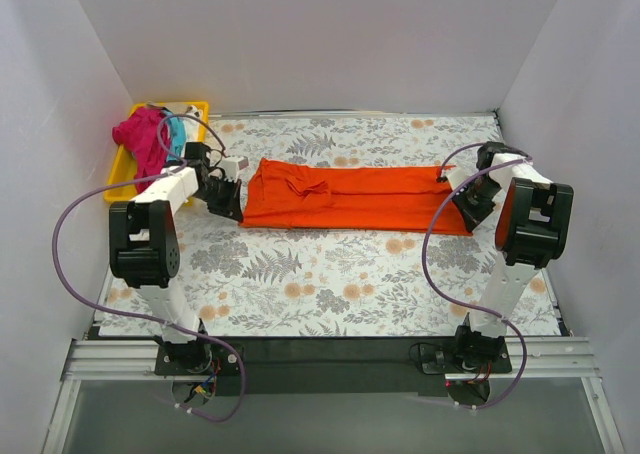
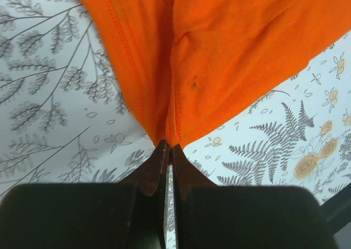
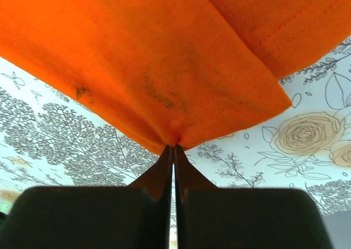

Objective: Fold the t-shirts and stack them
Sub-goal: Fold the tshirt

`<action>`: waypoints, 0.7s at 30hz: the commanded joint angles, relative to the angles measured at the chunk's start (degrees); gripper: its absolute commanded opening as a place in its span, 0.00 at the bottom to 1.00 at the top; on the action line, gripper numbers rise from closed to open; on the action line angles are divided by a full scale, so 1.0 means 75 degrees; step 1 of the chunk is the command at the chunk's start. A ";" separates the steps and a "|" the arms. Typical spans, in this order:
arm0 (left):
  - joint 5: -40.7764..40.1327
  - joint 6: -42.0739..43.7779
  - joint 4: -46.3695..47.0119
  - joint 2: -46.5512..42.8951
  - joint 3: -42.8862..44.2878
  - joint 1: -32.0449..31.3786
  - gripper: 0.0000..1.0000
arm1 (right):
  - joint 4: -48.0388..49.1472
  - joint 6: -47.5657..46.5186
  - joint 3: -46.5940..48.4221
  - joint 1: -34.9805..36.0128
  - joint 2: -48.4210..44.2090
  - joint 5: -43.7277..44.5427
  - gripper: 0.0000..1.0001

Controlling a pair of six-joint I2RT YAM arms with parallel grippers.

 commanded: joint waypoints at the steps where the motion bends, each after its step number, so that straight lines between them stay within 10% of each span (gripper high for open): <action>1: -0.0264 0.0694 -0.1140 -0.0022 0.0534 0.0397 0.00 | -0.0141 -0.0578 0.0225 -0.0072 -0.0071 0.0644 0.01; 13: -0.0196 0.1010 -0.1281 -0.0010 -0.0274 0.0505 0.00 | -0.0247 -0.1528 -0.1332 -0.0014 -0.0738 0.0856 0.01; 21: 0.0367 0.1667 -0.1949 -0.0758 0.0158 0.0493 0.37 | -0.0785 -0.1586 -0.0972 -0.0002 -0.1336 0.0260 0.56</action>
